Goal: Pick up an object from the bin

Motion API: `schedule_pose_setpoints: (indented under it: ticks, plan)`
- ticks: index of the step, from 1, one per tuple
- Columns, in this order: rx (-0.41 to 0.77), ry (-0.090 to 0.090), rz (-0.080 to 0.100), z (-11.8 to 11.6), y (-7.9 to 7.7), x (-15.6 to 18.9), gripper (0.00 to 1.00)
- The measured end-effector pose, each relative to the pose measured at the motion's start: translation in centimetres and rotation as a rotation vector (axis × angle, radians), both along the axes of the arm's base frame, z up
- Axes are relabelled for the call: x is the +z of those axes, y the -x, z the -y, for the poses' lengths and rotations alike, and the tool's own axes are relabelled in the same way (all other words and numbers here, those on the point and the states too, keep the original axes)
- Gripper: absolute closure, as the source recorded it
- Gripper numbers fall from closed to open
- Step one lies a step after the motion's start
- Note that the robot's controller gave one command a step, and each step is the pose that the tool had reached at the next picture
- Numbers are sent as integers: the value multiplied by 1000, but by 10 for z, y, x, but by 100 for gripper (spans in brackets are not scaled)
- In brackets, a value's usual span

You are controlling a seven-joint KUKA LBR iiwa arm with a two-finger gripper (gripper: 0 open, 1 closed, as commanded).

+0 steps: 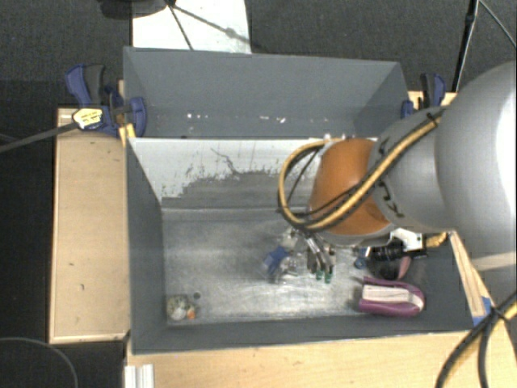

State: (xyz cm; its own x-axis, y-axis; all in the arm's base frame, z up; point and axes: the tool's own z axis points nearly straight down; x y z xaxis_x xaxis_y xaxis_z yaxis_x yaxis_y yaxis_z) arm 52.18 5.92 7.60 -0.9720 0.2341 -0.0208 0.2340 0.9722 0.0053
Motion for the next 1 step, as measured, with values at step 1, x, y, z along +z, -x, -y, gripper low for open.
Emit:
schedule_pose_setpoints:
  ticks: [1]
  plan:
    - [22,-1,-10,-1,-13,129,100]
